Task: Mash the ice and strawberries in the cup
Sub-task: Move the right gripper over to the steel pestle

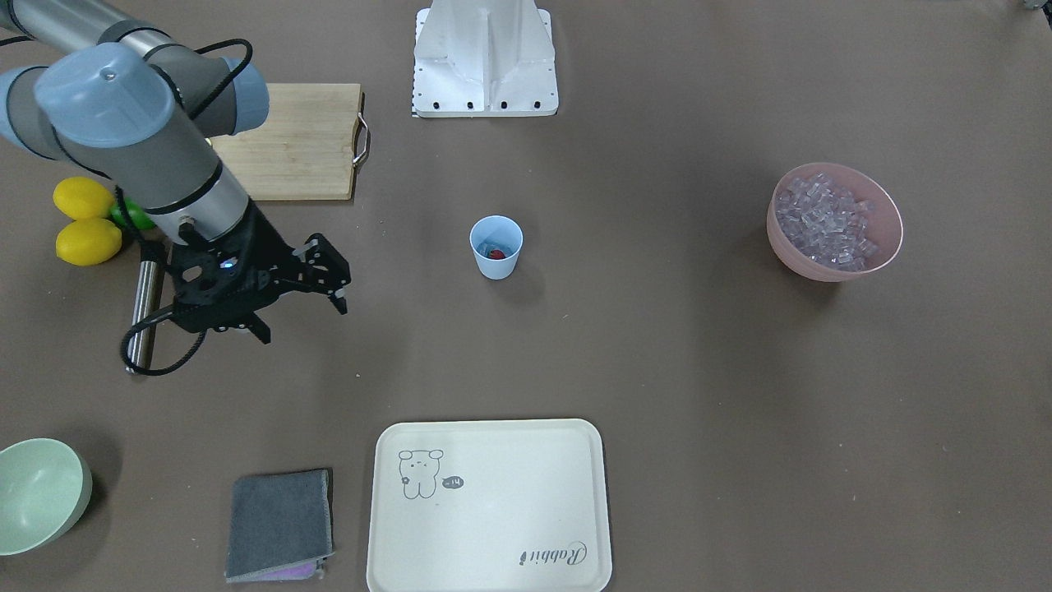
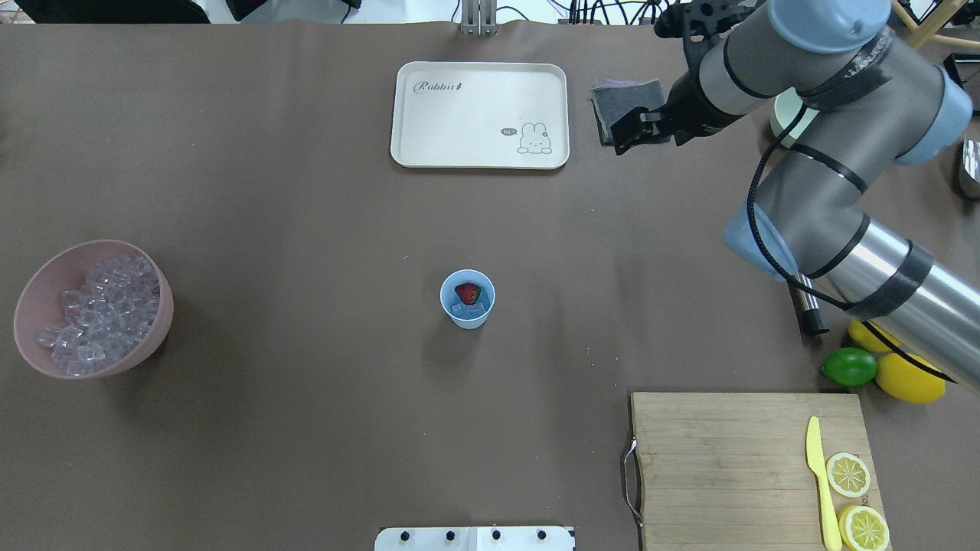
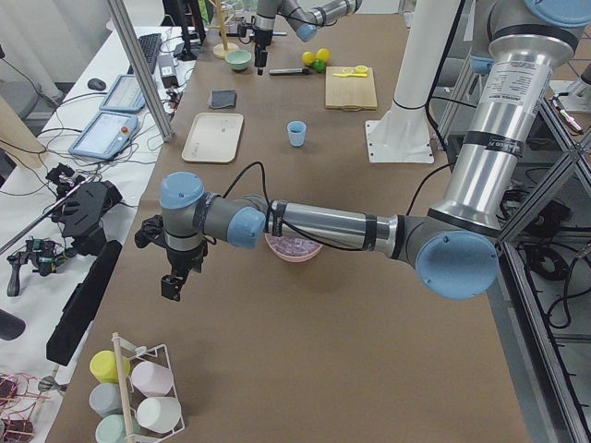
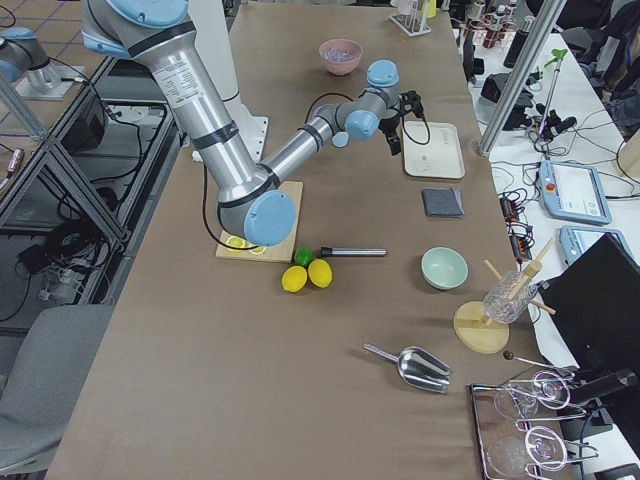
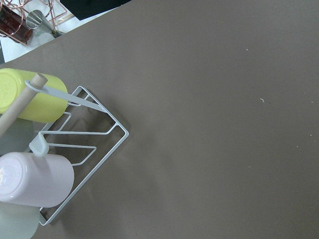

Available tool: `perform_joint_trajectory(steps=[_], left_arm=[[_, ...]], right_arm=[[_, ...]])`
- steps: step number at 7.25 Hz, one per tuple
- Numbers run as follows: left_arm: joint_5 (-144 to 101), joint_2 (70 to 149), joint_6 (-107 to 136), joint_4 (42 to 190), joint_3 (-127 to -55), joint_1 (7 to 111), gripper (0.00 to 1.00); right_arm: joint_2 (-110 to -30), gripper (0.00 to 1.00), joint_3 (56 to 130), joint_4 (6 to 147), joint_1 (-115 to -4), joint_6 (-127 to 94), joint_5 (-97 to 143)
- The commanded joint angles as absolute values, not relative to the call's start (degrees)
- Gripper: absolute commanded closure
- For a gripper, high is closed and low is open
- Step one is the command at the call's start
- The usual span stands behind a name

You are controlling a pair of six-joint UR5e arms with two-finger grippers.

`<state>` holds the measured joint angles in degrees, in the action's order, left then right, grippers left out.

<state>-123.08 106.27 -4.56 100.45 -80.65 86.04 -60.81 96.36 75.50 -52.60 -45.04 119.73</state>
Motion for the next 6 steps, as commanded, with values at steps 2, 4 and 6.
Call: perform_joint_trajectory(steps=[2, 4, 6], left_arm=[[-123.1, 109.1, -5.1, 100.5, -80.0, 86.1, 0.02], [-123.2, 109.5, -5.3, 100.9, -80.3, 85.7, 0.02], [-123.2, 109.8, -5.4, 101.0, -80.6, 85.7, 0.02]], right_arm=[[-70.6, 0.00, 95.9, 76.9, -57.2, -44.8, 119.4], [-75.7, 0.00, 95.0, 76.9, -58.8, -41.1, 119.0], [-76.0, 0.00, 91.3, 76.9, -58.7, -39.7, 119.7]])
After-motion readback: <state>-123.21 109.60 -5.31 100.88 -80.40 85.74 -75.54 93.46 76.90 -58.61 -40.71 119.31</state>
